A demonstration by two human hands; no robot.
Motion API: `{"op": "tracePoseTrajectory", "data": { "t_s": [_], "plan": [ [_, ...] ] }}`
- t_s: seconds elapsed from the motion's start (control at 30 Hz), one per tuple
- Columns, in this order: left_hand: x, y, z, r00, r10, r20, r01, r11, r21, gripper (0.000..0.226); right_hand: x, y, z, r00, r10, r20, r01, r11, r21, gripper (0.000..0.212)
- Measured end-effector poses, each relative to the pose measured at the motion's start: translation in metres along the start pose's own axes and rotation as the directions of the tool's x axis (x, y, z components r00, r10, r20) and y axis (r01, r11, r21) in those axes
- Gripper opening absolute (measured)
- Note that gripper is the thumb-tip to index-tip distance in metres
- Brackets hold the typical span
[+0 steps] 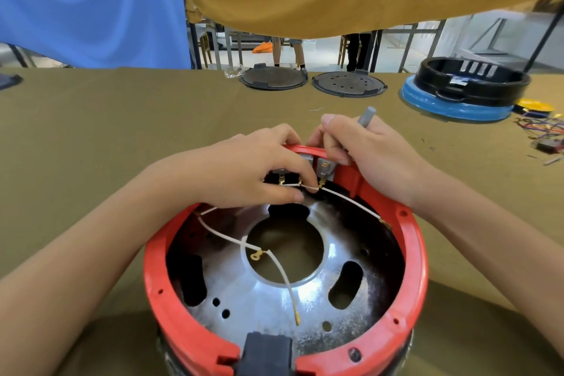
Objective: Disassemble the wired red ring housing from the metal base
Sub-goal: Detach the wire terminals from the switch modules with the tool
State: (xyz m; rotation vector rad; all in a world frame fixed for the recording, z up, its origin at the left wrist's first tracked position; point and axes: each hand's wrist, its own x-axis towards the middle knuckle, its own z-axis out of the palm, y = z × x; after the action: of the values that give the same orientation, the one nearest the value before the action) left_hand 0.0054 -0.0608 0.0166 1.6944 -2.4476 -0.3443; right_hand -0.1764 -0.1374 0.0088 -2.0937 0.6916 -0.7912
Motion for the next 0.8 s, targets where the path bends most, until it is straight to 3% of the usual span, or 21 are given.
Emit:
{"op": "tracePoseTrajectory", "data": {
  "t_s": [0.17, 0.33, 0.63, 0.8],
  "plan": [
    [0.009, 0.001, 0.0, 1.0, 0.014, 0.009, -0.014, 1.0, -0.024, 0.007, 0.002, 0.001, 0.002, 0.999, -0.037, 0.003, 0.037, 0.999, -0.009, 0.055],
    [0.009, 0.001, 0.002, 1.0, 0.021, 0.007, -0.021, 0.999, -0.024, 0.006, 0.002, 0.001, 0.001, 0.999, -0.049, 0.008, 0.049, 0.998, -0.036, 0.055],
    [0.009, 0.003, 0.001, 0.999, -0.005, -0.033, 0.003, 0.998, -0.063, 0.006, 0.002, 0.001, 0.001, 0.998, 0.06, -0.001, -0.06, 0.997, -0.053, 0.054],
    [0.015, 0.006, -0.007, 0.999, -0.005, 0.032, 0.007, 0.998, -0.065, 0.014, 0.002, 0.003, 0.001, 0.989, 0.143, -0.023, -0.144, 0.989, -0.033, 0.053]
  ]
}}
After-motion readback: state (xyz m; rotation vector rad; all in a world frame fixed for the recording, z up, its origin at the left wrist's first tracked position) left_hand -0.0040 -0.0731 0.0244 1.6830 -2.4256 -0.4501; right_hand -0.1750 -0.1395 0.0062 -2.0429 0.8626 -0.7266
